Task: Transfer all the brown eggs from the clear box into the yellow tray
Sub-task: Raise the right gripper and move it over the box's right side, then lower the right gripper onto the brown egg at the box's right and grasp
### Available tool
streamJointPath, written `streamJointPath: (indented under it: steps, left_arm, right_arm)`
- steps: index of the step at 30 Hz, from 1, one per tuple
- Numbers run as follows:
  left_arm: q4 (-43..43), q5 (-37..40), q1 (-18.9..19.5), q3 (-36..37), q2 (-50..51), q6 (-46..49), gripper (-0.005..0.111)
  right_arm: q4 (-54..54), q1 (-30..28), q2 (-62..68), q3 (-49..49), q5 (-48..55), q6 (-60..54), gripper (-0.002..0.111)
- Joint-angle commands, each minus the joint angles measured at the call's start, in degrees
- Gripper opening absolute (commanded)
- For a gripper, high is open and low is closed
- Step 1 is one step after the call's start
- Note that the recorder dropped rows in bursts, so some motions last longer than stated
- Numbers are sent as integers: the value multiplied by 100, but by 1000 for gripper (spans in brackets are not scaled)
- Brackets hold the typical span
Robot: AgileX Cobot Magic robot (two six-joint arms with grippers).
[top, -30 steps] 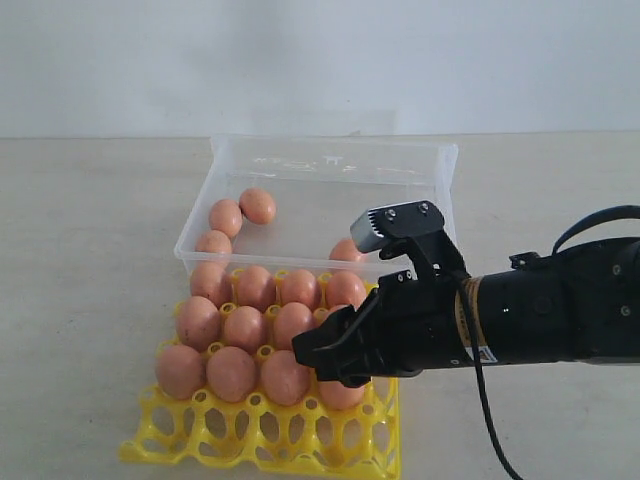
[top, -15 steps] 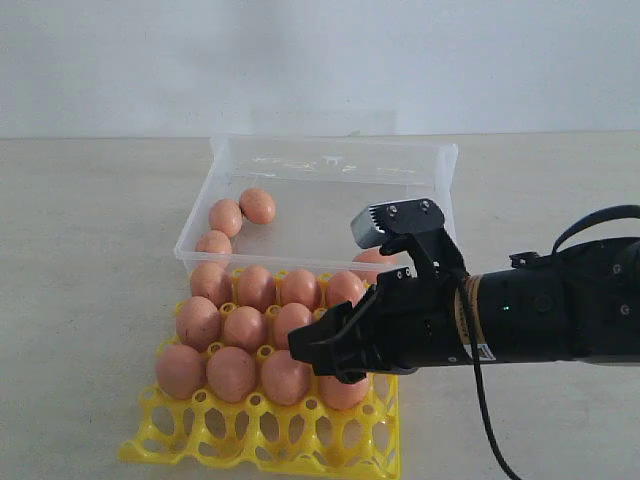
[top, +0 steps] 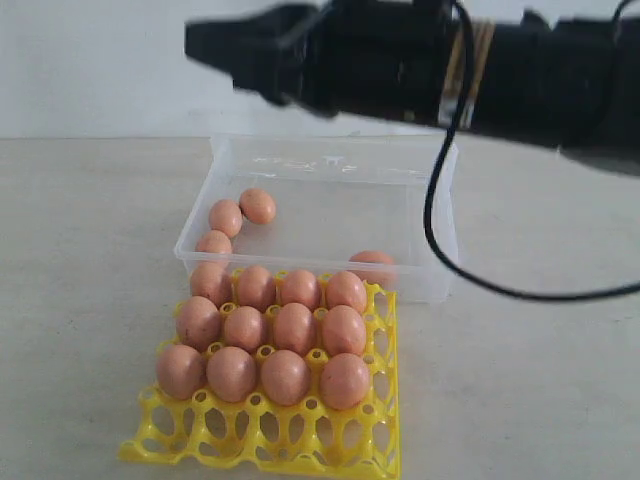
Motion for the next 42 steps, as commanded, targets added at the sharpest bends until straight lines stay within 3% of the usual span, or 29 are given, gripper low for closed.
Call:
streamJointPath:
  steps: [1, 5, 8, 11, 12, 15, 18, 22, 27, 34, 37, 42]
  left_arm:
    - [11, -12, -51, 22, -11, -26, 22]
    - [11, -12, -51, 22, -11, -26, 22]
    - [11, -12, -51, 22, -11, -26, 22]
    - [11, -12, -51, 22, -11, -26, 22]
    - [11, -12, -51, 22, -11, -26, 22]
    - [11, -12, -51, 22, -11, -26, 22]
    - [11, -12, -51, 22, -11, -26, 22]
    - [11, -12, -51, 22, -11, -26, 22]
    - [11, -12, -51, 22, -11, -26, 22]
    - [11, -12, -51, 22, -11, -26, 22]
    - [11, -12, -51, 22, -11, -26, 22]
    - [11, -12, -51, 22, -11, -26, 22]
  right_arm:
    - [-420, 141, -68, -1074, 1531, -691, 0]
    - [-1331, 772, -15, -1750, 5393, -831, 0]
    - [-1005, 1165, 217, -2021, 7842, -1684, 0]
    - [1612, 1087, 501, -2314, 8209, -4217, 0]
    - [3221, 942, 626, -2521, 8408, -5469, 0]
    - [6324, 200, 1202, -3214, 9643, -7871, 0]
    - [7093, -425, 1934, -4201, 11318, -8519, 0]
    - [7051, -864, 2709, -4976, 11504, -8556, 0]
    - [7104, -922, 3242, -5196, 11504, -9737, 2]
    - [7017, -922, 3716, -5196, 11504, -11165, 46]
    - [6544, -922, 3858, -5196, 11363, -11165, 53]
    - [6383, -922, 4046, -5196, 10918, -11179, 52]
